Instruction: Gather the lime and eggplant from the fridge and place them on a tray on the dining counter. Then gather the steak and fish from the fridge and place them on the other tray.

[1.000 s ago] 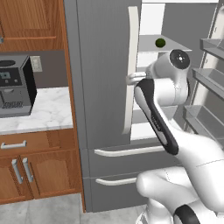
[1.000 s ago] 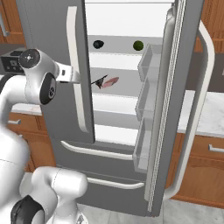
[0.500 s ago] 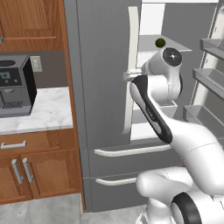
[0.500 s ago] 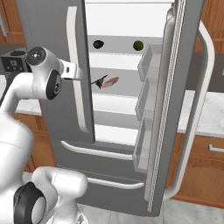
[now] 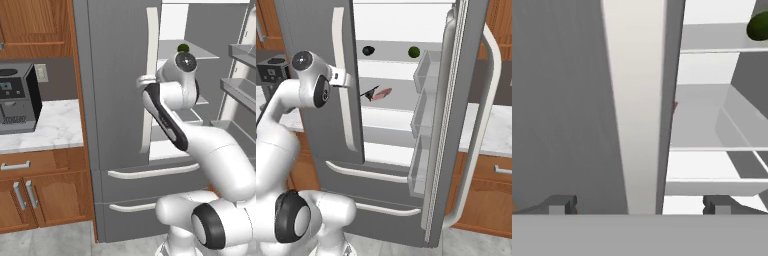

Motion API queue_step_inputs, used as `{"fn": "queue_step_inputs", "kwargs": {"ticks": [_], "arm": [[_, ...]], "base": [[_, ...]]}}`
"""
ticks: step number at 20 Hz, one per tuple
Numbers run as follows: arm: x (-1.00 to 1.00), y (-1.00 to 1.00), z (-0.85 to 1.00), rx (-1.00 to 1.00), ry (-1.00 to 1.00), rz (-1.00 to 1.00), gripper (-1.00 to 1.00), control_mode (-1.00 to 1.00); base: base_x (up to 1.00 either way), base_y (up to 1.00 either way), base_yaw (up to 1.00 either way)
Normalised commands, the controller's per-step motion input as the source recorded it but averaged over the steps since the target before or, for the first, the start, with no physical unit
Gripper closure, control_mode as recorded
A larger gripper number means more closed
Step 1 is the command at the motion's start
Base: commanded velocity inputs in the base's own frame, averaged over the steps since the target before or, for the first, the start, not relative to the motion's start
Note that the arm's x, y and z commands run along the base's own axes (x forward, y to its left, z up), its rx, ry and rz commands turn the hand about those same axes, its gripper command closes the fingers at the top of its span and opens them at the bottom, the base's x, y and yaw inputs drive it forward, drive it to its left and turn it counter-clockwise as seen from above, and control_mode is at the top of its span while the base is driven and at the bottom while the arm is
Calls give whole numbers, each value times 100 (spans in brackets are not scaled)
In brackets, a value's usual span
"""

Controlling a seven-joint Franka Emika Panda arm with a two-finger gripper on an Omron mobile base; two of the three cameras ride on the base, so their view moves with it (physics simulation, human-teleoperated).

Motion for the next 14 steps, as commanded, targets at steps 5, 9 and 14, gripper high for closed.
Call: {"fn": "queue_step_inputs", "kwargs": {"ticks": [5, 9, 14], "arm": [[39, 1, -1, 0, 0, -1, -100, -100], [40, 2, -1, 0, 0, 0, -100, -100], [37, 1, -2, 0, 0, 0, -100, -100]], "base": [[0, 0, 0], [0, 0, 0], [0, 0, 0]]}}
